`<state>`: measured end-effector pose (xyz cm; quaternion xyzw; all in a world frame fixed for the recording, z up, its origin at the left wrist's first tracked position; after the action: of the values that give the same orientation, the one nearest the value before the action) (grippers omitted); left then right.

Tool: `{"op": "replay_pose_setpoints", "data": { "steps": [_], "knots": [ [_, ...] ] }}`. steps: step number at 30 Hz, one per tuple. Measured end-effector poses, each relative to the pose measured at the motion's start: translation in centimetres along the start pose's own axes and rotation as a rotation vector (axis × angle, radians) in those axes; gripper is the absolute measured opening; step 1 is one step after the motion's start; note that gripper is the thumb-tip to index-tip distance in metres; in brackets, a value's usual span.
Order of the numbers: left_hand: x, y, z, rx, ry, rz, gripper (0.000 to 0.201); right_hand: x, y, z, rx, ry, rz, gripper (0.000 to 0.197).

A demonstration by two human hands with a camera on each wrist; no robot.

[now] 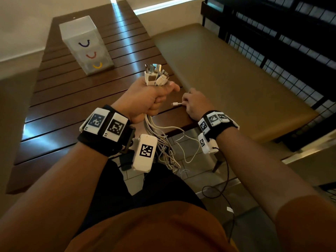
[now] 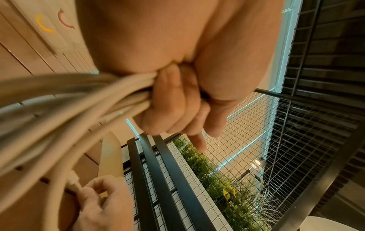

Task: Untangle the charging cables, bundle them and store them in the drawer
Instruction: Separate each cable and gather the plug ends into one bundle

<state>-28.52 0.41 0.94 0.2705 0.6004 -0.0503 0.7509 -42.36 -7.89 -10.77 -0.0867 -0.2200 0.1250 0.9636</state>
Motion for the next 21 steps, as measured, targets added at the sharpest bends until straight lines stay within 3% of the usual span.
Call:
{"op": "replay_pose_setpoints", "data": {
  "steps": [5,10,14,17,21],
  "knots": [
    [-0.2,0.1,0.7,0.001,-0.006,-0.008,0.018,-9.2,3.4,1.1,-0.345,-0.455,-0.543,0.010],
    [-0.7,0.2,0.5,0.044,-0.007,-0.016,0.019,-16.5,8.9,-3.1,-0.159,-0.564,-0.725,0.028],
    [-0.9,0.1,0.1,0.068,-0.014,-0.028,0.019,-19.5,13.9,-5.1,-0.165,-0.590,-0.915,0.067],
    [-1.0,-0.1,-0.1,0.046,-0.020,-0.043,0.018,-16.1,14.2,-5.7,0.091,-0.525,-0.840,0.072],
    [-1.2,-0.7,-0.5,-0.022,0.038,-0.073,0.021,-5.2,13.3,-6.0,0.393,-1.000,-0.509,0.058]
  ]
}}
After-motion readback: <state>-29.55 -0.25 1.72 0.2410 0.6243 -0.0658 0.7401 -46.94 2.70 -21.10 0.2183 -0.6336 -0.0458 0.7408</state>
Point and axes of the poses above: each hand's wrist, its own y-axis away from the middle knuckle, its own z-axis out of the back of the hand, x = y × z, the point moved 10 cm from there along -y, towards the middle knuckle, and after that the axes turned 8 degrees about z, right-handed, at the moved point
